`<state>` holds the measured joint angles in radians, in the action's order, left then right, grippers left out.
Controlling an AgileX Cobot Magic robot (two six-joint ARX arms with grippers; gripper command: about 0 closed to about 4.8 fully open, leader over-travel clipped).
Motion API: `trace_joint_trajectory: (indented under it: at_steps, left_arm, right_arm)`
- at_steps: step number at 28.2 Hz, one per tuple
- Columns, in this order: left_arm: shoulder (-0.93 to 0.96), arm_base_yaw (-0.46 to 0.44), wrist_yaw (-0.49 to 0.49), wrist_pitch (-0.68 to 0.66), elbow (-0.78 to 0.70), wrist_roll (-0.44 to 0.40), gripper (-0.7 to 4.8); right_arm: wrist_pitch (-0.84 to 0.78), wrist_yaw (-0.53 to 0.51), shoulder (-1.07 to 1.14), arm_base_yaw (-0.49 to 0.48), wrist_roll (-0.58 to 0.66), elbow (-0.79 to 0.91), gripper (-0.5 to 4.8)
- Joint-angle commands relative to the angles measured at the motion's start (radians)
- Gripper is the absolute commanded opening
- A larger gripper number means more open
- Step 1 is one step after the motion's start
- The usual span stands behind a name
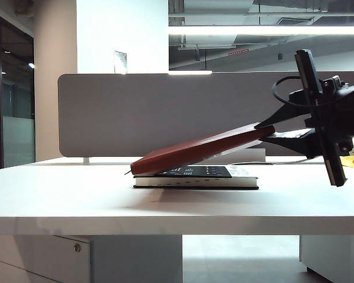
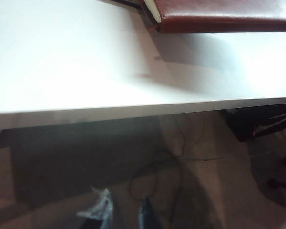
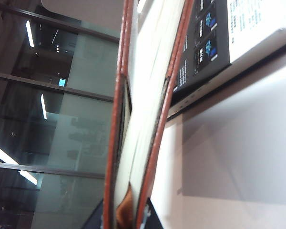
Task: Pick up the red book and place it on top of the black book.
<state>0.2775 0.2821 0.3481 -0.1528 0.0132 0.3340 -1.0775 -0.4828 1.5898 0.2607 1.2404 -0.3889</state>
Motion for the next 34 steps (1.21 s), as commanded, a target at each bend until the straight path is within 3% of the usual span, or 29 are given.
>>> trace_joint_trajectory:
  at_steps: [1,23,34]
  left_arm:
    - [0.001,0.001,0.008,-0.008,-0.003,-0.001,0.80]
    - [0.001,0.001,0.012,-0.009,-0.003,-0.001,0.80]
    - [0.001,0.001,0.014,-0.009,-0.002,-0.001,0.80]
  right_arm:
    - [-0.058,0.003,0.001,0.001,-0.007,-0.032,-0.02]
    - [0.057,0.039,0.154,-0.006,-0.016,-0.246,-0.02]
    - [0.064,0.082,0.270,-0.025,0.043,-0.317,-0.02]
